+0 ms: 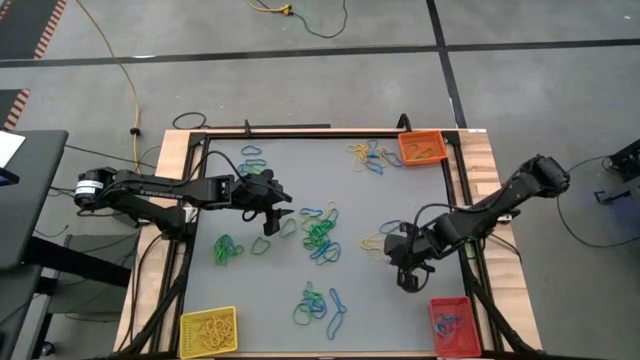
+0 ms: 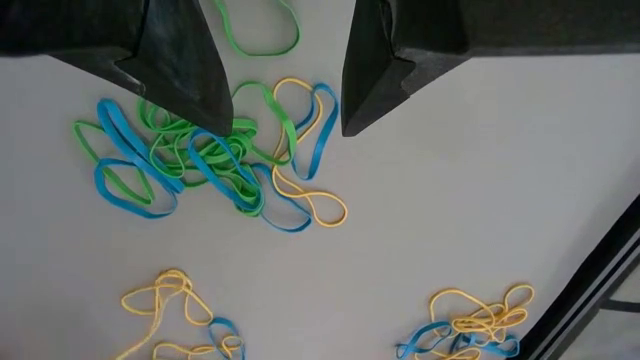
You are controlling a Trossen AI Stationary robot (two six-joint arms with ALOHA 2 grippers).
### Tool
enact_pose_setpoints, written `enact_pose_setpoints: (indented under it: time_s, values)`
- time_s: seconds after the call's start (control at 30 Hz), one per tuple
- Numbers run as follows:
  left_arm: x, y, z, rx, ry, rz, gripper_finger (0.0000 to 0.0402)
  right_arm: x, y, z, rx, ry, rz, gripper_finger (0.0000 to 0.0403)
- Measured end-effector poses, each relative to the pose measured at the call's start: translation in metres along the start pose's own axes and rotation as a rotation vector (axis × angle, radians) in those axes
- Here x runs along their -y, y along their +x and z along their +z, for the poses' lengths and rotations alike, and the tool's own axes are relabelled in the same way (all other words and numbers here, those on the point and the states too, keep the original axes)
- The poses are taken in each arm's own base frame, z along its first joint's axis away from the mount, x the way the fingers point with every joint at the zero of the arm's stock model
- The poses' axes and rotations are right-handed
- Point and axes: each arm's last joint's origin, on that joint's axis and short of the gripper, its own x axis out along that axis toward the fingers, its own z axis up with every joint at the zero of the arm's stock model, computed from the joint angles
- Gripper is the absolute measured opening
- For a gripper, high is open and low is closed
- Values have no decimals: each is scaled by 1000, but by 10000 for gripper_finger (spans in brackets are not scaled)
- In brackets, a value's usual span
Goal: Sort rubber bands into baskets
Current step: Put the blue rubber band into the red bin
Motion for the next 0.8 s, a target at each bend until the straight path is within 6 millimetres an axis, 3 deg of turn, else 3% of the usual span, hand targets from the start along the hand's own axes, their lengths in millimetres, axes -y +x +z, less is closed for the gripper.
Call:
enact_pose_setpoints:
  time_s: [0.2, 0.57, 0.8]
  values:
    - [0, 0, 0, 0, 0, 0, 178, -4, 0, 1, 25, 3, 13, 37]
    - [0, 0, 0, 0, 0, 0, 178, -9, -1, 2, 68, 6, 36, 111]
    - [0, 0, 0, 0, 0, 0, 178, -16, -2, 3, 106, -22, 77, 126]
